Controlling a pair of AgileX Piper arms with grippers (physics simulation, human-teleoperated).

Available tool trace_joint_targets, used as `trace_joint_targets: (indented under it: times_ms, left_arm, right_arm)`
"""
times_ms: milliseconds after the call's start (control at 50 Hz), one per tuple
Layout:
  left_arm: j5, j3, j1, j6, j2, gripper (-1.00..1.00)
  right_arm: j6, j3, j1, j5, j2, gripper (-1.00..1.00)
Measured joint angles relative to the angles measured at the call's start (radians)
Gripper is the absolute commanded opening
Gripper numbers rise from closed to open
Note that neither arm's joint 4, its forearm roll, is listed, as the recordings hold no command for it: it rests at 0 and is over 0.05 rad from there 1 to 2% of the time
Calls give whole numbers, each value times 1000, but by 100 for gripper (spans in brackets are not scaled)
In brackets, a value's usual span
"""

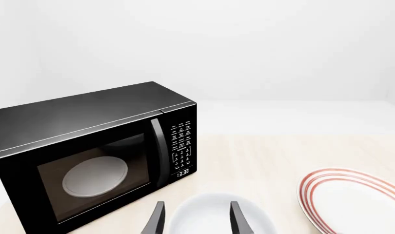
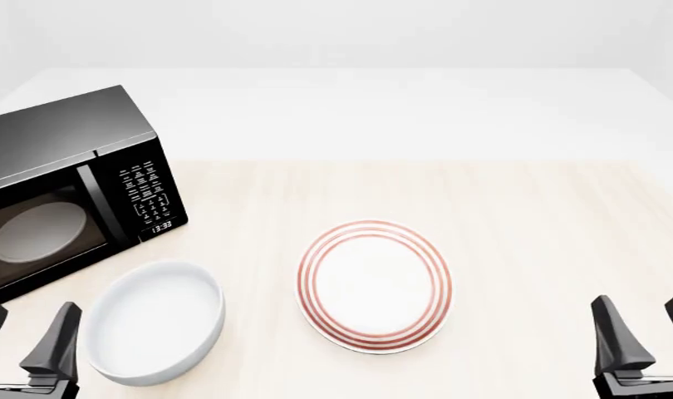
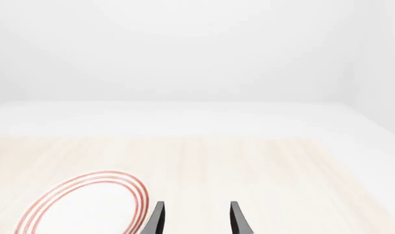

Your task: Put the white bowl to the right of the plate.

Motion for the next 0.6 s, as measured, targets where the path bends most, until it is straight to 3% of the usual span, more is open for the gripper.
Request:
trace_joint_targets:
  times_ms: [180, 600]
  left_arm:
    - [0, 0, 0, 0, 0, 100]
    - [0, 0, 0, 0, 0, 100]
  right_arm:
    - [-13, 3, -10, -9, 18, 100]
    - [-23, -22, 67, -210, 281, 100]
